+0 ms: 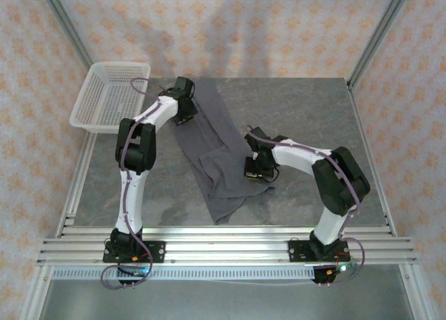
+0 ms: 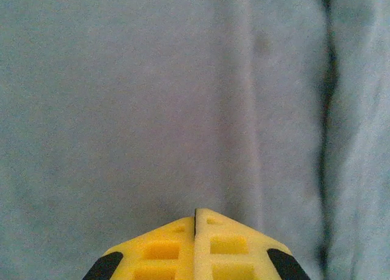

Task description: Fold the inside-out t-shirt

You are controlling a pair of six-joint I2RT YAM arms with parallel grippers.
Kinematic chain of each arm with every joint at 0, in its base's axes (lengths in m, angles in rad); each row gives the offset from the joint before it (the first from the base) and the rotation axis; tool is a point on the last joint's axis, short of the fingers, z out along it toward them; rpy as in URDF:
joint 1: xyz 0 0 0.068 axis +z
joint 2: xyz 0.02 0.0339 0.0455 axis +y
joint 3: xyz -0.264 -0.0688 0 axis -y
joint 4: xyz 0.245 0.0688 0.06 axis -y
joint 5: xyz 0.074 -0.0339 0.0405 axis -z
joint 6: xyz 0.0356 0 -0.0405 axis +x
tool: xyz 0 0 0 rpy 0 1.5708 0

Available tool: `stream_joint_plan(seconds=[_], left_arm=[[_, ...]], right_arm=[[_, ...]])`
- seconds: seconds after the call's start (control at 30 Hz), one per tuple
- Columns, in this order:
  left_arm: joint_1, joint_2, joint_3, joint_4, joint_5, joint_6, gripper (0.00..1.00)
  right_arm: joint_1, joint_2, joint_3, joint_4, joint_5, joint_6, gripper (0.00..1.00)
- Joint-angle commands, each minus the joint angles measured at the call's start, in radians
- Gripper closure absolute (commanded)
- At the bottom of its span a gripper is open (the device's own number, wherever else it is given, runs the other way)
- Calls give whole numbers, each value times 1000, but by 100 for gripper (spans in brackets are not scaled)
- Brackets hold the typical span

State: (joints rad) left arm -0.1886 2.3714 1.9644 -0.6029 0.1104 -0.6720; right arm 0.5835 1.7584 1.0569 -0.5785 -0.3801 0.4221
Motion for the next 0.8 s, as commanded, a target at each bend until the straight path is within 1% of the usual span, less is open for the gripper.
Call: stream_joint_plan(seconds=[0.0, 0.1, 0.17, 0.27, 0.33, 0.4, 0.43, 0.5, 0.53, 0.57, 0.6, 0.67, 0.7, 0.73, 0.77], left_arm=[[15, 122, 90, 50, 37, -36, 100], [18, 229, 198, 93, 96, -43, 100], [18, 303, 311, 97, 138, -42, 100], [17, 373, 459, 100, 196, -56, 100], [16, 373, 513, 92, 208, -52, 100], [20, 314, 492, 95, 214, -28, 100], [24, 261, 445, 120, 235, -12, 100], [32, 113, 275, 210, 264, 0, 100], [39, 24, 162, 274, 274, -3, 98], [48, -76, 47, 326, 279, -10, 93], [57, -157, -37, 345, 276, -13, 89], [72, -313, -188, 341, 271, -23, 84], [79, -393, -265, 337, 280, -27, 81], [82, -472, -340, 327, 284, -26, 77], [81, -544, -408, 316, 283, -24, 72]], right_arm=[[37, 55, 58, -42, -49, -52, 100], [89, 133, 147, -109, -51, -102, 100], [116, 183, 206, -132, -61, -127, 100], [133, 218, 273, -161, -72, -148, 100], [133, 209, 315, -194, -71, -161, 100], [132, 154, 331, -187, -82, -155, 100], [129, 110, 321, -166, -83, -138, 100], [117, 18, 275, -112, -57, -85, 96], [106, -36, 232, -81, -27, -46, 93], [87, -91, 181, -52, 10, 1, 90], [67, -138, 128, -26, 37, 41, 88], [17, -228, 8, 39, 44, 111, 79], [-3, -265, -51, 65, 36, 134, 73], [-11, -289, -92, 77, 26, 138, 66], [-12, -295, -110, 78, 11, 131, 61]])
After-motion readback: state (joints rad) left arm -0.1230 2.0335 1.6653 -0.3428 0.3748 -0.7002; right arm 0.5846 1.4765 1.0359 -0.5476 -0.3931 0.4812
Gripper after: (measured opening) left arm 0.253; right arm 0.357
